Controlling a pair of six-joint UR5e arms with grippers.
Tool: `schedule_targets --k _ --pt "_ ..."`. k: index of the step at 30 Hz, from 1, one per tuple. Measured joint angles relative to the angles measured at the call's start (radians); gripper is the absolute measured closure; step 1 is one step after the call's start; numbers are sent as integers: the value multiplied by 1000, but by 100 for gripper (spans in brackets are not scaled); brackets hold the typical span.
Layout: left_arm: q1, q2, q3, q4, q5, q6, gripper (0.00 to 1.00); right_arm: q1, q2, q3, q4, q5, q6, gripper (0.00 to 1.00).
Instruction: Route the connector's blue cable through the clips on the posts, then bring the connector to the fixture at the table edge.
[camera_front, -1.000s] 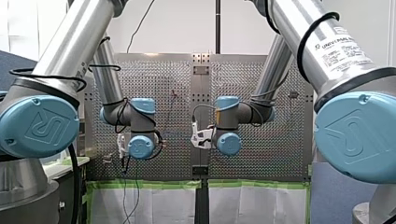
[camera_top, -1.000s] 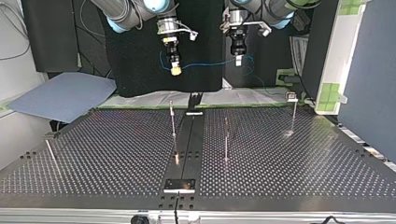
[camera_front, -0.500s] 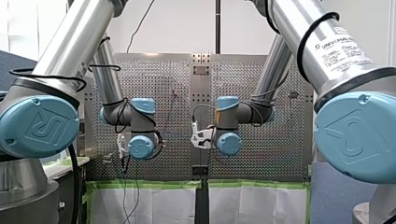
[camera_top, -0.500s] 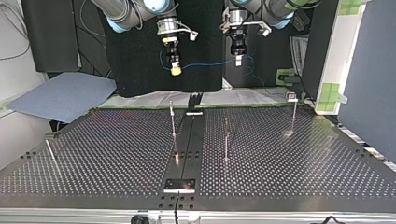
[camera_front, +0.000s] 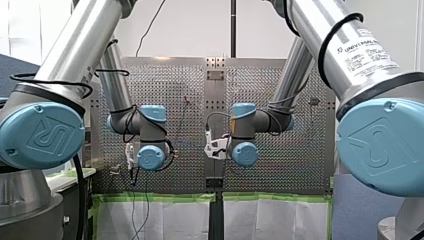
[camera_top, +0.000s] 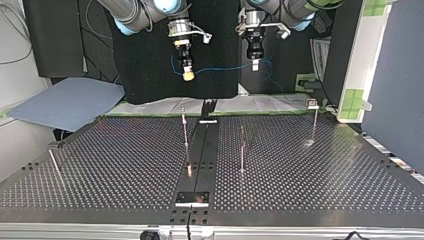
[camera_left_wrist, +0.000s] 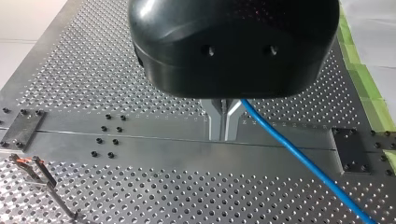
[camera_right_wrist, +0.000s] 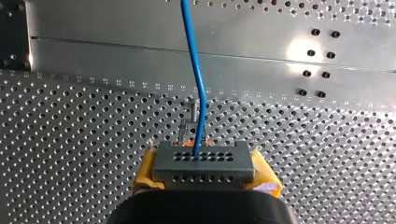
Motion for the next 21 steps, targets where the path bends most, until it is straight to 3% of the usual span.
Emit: schedule_targets --k 21 --pt "0 0 0 0 0 0 93 0 0 0 0 0 0 100"
